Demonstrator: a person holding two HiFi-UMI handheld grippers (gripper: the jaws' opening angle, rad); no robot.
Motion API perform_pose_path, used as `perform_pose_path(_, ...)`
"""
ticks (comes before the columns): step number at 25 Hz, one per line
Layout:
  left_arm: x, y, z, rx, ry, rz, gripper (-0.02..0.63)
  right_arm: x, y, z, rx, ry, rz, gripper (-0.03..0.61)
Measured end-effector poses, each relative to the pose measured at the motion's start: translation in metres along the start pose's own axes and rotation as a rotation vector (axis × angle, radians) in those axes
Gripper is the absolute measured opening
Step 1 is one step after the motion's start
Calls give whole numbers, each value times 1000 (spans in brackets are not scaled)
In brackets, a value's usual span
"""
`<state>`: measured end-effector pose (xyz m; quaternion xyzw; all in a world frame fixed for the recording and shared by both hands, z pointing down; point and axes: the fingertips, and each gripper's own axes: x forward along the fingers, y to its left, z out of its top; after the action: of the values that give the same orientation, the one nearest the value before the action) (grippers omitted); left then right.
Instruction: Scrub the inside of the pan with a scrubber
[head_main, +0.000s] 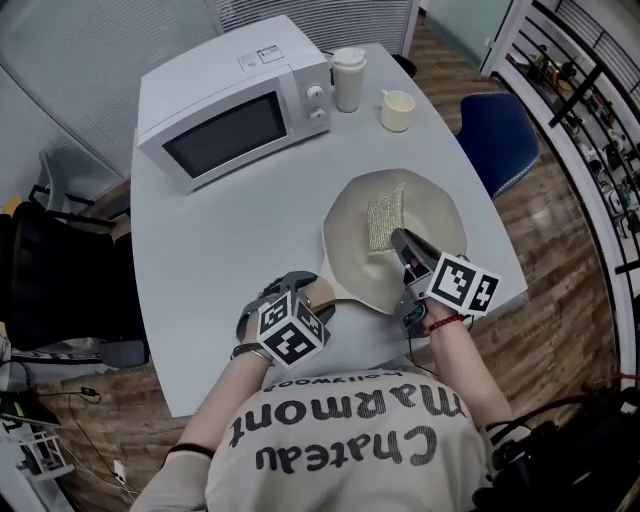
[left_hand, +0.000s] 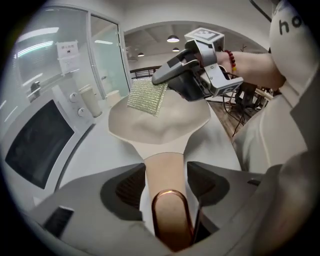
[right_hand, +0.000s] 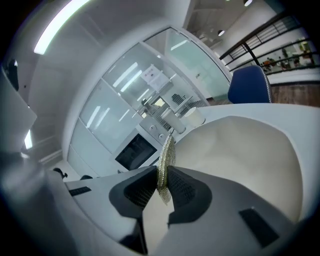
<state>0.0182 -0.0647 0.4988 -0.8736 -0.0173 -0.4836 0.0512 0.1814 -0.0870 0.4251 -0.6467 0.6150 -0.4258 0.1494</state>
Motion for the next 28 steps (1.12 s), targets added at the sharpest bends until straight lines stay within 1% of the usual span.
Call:
perform_pose_path(2,3,1,-1,4,16,16,253,9,0,-5,-101,43,-33,64)
perform_pose_path(4,3,2,2,-12,22,22,246,20,0,-9,-211,95,-60,64)
perform_pose_path(5,3,3,3,-16,26,23,232,28,2,-12,-257,126,-64,65)
perform_pose_path(8,3,5,6,-2,36,24,232,52,9,-29,-414,223,-51,65)
perform_pose_path(10,3,6,6,-2,36,27,232,64,16,-45,-538,299,-3,66)
perform_pose_path(11,2,5,6,-6,35,28,232,68,22,-53,-588,338,40,66)
perform_pose_path(13,2,6,5,-11,34,26,232,74,33,-70,-642,413,145,66)
perform_pose_path(15,1,5,5,-17,37,23,232,78,41,-84,-658,478,231,66)
perform_pose_path(17,1,5,5,-10,49,32,232,83,46,-93,-662,522,285,66)
perform_pose_path(19,3,4,4,36,81,55,230,89,48,-96,-654,542,317,66)
perform_pose_path(21,5,2,-1,89,121,68,228,95,47,-96,-618,547,339,66)
perform_pose_path(22,6,0,-2,91,130,68,236,99,46,-95,-595,546,346,66)
perform_pose_path(25,7,-3,-1,44,121,72,232,109,45,-93,-533,545,350,66)
perform_pose_path(28,6,-4,-2,37,135,80,233,119,44,-90,-503,547,349,67)
